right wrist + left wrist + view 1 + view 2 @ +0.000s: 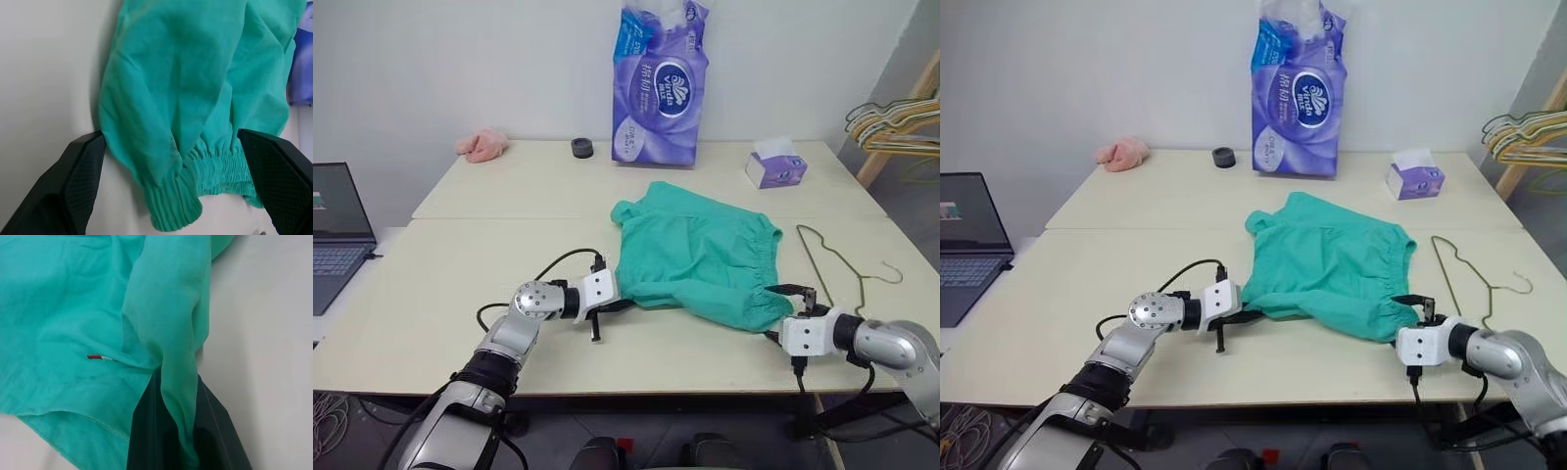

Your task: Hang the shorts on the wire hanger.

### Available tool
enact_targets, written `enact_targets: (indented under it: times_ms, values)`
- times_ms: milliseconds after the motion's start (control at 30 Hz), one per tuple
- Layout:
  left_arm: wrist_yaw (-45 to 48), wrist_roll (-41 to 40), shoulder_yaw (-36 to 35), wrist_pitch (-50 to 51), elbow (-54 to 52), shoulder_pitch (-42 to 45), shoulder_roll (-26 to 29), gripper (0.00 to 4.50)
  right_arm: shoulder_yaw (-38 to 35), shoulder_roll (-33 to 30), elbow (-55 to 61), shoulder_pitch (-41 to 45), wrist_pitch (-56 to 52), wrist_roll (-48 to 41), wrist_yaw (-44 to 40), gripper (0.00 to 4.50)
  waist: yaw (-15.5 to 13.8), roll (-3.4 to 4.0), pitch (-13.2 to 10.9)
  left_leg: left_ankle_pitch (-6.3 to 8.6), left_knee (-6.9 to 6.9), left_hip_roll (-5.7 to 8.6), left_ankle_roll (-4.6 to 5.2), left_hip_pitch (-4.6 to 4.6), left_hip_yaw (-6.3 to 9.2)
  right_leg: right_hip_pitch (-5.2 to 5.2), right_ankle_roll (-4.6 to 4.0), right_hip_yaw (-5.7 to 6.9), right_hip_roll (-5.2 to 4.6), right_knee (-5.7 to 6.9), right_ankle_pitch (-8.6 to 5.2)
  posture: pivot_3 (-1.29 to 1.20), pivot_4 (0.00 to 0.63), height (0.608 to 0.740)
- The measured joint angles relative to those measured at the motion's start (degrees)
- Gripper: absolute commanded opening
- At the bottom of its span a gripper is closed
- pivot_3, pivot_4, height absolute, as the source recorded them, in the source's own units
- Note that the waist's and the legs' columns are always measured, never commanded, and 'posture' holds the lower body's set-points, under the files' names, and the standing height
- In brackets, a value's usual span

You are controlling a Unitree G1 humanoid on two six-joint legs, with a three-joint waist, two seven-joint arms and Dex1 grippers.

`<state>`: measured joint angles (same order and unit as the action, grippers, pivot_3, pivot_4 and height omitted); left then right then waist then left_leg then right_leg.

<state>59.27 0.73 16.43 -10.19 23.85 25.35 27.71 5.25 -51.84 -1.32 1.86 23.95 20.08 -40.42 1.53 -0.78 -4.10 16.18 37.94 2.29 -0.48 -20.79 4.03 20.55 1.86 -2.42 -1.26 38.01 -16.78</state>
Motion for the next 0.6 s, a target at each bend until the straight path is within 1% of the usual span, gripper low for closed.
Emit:
enact_targets:
  times_ms: [100,133,233,367,467,600]
  values:
    - [0.0,-0.2,0.0,0.1,-0.9,-0.1,0.0,0.00,1.9,0.1,-1.7,2.9,0.3,1.1,-0.8,3.87,0.1,0.00,0.0,0.00,0.01,-0.01,0.00,0.01,0.01,-0.01,-0.01,0.00,0.00,0.03,0.01,-0.05,0.027,0.740]
    - [0.0,-0.2,0.0,0.2,-1.0,-0.2,0.1,0.00,2.8,0.2,-2.3,4.1,0.1,1.3,-1.2,3.55,0.1,0.00,0.0,0.00,0.02,-0.01,0.00,0.02,0.01,-0.01,-0.01,0.00,0.00,0.04,0.01,-0.05,0.026,0.740]
    - [0.1,-0.5,0.0,0.4,-1.6,-0.5,0.2,0.00,4.3,0.4,-3.4,6.0,-0.8,1.2,-3.2,2.51,0.1,0.01,0.0,0.00,0.03,-0.01,0.00,0.02,0.00,0.00,-0.01,-0.01,0.00,0.06,0.01,-0.05,0.027,0.740]
    - [0.5,-0.9,0.0,1.7,-2.8,-1.4,0.7,0.00,5.1,0.4,-3.4,6.3,-1.9,-0.1,-5.9,1.09,0.1,0.01,0.0,0.00,0.01,-0.01,0.00,0.00,0.03,0.02,-0.02,0.01,0.00,0.07,0.01,-0.05,0.027,0.740]
    - [4.9,-3.9,0.0,7.1,-8.8,-4.4,3.5,0.00,5.1,0.1,-2.4,6.4,-3.8,-2.4,-8.7,0.06,0.4,0.04,0.0,0.00,0.00,-0.03,0.00,0.00,0.01,0.04,-0.02,-0.02,0.00,0.08,0.01,-0.05,0.036,0.740]
    - [11.2,-7.7,0.0,15.2,-17.4,-8.0,8.8,0.00,4.9,-1.0,0.5,6.3,-7.8,-6.7,-13.0,0.02,0.3,0.08,0.0,0.01,-0.02,-0.05,0.01,0.00,0.04,0.06,-0.03,0.02,0.01,0.10,0.01,-0.05,0.038,0.740]
